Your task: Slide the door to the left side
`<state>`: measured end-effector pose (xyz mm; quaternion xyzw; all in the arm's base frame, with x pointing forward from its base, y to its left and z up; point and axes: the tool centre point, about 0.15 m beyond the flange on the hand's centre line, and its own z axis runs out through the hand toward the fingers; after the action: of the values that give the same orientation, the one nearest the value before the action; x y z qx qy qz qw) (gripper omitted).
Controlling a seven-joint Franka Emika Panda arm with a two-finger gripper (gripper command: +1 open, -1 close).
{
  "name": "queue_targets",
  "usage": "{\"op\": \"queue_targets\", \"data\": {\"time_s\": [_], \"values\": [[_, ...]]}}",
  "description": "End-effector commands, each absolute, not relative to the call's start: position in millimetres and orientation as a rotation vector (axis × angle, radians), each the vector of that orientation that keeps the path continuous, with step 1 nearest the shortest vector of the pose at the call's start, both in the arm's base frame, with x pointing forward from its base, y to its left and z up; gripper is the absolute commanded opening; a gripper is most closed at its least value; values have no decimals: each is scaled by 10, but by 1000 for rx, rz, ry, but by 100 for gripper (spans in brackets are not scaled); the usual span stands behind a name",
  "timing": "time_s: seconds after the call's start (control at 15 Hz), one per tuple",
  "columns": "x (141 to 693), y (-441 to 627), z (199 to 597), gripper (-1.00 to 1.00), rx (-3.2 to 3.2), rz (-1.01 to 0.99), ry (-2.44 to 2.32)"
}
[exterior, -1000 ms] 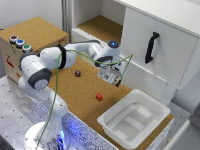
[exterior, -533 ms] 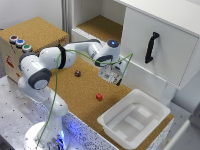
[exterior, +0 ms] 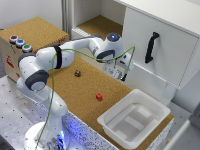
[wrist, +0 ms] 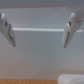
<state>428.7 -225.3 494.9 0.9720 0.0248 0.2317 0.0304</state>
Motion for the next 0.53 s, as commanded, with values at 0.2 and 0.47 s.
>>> {"op": "queue_targets", "data": {"time_s": [0.2, 0.47], "values": [[4538, -2860, 5934, 100, 2990, 698, 109], [4576, -3093, 6000, 100, 3047, 724, 69]]}}
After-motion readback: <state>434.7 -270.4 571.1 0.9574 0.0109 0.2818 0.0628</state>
